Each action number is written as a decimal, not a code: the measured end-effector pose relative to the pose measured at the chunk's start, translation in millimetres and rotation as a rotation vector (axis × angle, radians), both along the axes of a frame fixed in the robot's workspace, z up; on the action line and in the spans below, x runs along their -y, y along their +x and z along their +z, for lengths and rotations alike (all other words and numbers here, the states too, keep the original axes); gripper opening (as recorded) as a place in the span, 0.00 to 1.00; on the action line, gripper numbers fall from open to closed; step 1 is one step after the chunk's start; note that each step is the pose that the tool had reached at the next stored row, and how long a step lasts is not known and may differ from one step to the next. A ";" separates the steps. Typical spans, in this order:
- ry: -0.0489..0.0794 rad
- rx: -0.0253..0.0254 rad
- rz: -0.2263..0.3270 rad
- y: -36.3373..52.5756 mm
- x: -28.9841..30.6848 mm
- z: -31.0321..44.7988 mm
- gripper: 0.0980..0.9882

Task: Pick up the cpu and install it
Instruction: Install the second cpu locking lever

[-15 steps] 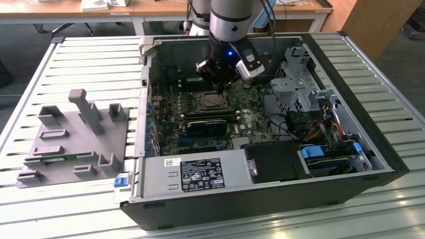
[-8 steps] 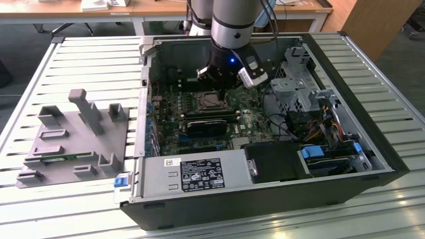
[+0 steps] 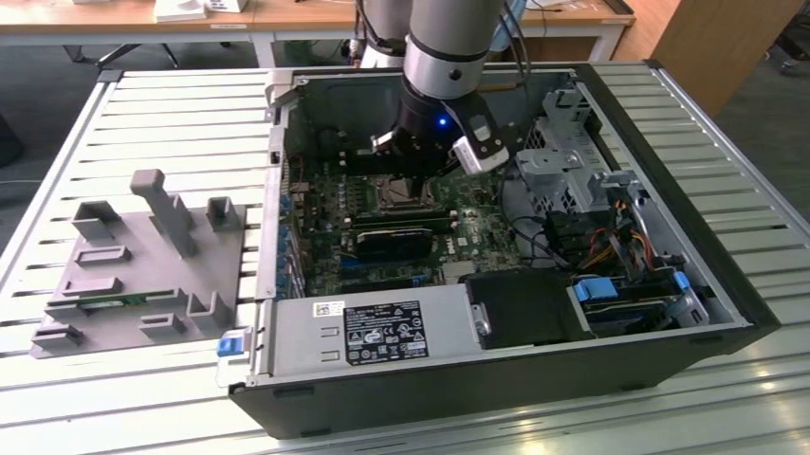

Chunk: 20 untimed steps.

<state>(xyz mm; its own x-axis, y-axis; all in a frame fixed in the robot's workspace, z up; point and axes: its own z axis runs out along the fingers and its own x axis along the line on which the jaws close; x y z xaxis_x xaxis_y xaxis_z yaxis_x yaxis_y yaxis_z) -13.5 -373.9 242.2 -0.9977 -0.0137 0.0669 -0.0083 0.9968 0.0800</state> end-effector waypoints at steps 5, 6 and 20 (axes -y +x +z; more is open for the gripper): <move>0.000 -0.0001 0.000 -12.2 3.1 -1.6 0.01; 0.000 -0.0001 0.000 -15.9 3.3 -1.9 0.01; 0.000 -0.0038 0.000 -26.0 4.4 -18.0 0.01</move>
<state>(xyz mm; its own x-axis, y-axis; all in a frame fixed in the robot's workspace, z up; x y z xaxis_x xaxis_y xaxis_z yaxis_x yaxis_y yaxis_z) -39.5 -378.2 224.2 -0.9974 -0.0139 0.0707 -0.0082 0.9968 0.0800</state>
